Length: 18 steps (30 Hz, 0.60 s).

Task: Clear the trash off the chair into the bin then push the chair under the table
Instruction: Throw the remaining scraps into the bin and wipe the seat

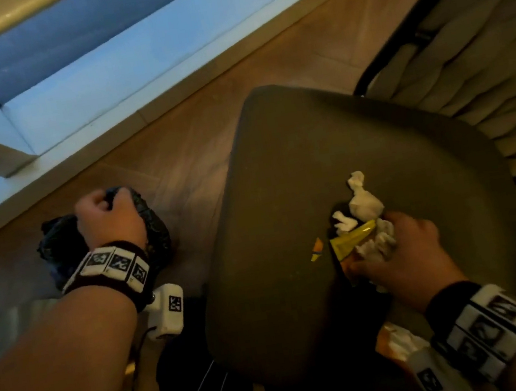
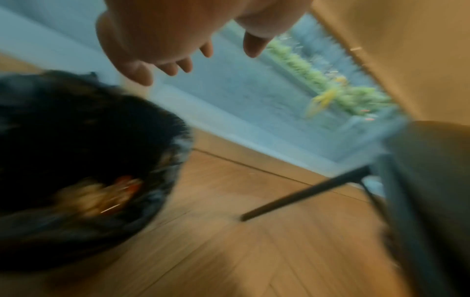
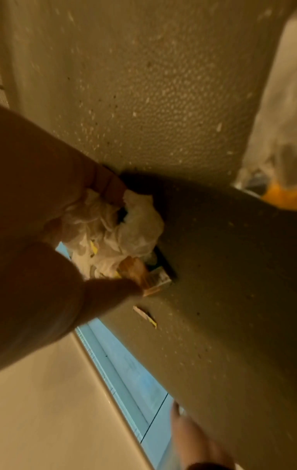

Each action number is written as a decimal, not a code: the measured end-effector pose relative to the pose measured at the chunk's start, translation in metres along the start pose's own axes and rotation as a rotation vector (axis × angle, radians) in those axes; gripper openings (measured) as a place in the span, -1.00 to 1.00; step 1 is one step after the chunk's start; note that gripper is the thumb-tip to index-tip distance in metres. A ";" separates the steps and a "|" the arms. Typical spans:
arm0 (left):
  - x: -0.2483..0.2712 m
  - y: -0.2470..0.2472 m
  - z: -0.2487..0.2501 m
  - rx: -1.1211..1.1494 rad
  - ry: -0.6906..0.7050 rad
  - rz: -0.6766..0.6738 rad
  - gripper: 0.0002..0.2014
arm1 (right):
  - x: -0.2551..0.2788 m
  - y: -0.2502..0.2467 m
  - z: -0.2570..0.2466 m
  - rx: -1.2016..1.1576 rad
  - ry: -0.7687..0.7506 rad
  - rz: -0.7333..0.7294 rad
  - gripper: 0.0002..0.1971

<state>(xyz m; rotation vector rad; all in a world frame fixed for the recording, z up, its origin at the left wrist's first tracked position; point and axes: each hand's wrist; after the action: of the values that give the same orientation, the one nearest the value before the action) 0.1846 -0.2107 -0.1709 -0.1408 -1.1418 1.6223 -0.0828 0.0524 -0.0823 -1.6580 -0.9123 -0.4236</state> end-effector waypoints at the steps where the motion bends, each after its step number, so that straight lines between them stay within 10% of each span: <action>1: 0.016 0.005 0.021 0.000 0.135 -0.033 -0.52 | 0.000 0.001 -0.003 0.069 -0.017 -0.003 -0.22; 6: 0.116 0.023 0.080 -0.042 0.632 -0.361 -0.69 | -0.004 0.001 -0.004 0.153 -0.071 -0.076 -0.89; 12: 0.193 0.044 0.064 -0.441 0.883 -0.948 -0.48 | 0.004 -0.021 -0.008 -0.138 -0.115 -0.089 -0.85; 18: 0.208 0.059 0.072 -0.735 1.125 -0.834 -0.06 | 0.004 -0.065 0.001 -0.191 -0.156 -0.200 -0.86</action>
<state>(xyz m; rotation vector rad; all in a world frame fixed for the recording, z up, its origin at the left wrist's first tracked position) 0.0175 -0.0835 -0.0835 -0.8120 -0.6523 0.1836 -0.1291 0.0583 -0.0368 -1.7992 -1.1906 -0.5366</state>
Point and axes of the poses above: each hand's wrist, its own x-axis away from the middle knuckle, its own y-axis out of the palm, z = x × y, and after that the axes turned 8 degrees about -x, right-handed
